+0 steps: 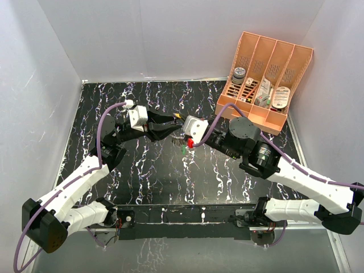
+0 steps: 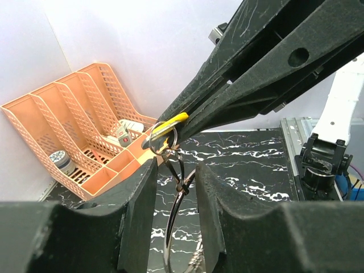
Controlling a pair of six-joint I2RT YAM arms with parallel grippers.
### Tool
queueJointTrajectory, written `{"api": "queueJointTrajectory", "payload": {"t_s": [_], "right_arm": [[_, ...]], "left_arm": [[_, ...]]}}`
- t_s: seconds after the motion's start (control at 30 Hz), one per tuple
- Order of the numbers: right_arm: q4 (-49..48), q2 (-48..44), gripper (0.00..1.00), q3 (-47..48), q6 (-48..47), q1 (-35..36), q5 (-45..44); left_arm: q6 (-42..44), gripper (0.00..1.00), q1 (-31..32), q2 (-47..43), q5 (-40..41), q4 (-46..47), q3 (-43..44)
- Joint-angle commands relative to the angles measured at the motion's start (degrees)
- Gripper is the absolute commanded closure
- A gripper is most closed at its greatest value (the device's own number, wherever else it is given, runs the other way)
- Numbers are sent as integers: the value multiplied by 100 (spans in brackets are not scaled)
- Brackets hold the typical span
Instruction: Remove the keys from the keyring
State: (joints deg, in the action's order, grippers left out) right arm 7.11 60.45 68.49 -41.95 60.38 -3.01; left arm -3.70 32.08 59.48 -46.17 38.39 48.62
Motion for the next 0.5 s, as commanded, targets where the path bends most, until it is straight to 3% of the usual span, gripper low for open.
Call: {"api": "queueJointTrajectory", "payload": {"t_s": [0.0,0.47], "right_arm": [[-604,-130,100,33,-41,9,-43],[-672,-79,100,37,-58,9,-87]], "left_arm": [[-257,69,-1,59,-91,520,-24],[-152,73,-13,-12,13,376,-228]]}}
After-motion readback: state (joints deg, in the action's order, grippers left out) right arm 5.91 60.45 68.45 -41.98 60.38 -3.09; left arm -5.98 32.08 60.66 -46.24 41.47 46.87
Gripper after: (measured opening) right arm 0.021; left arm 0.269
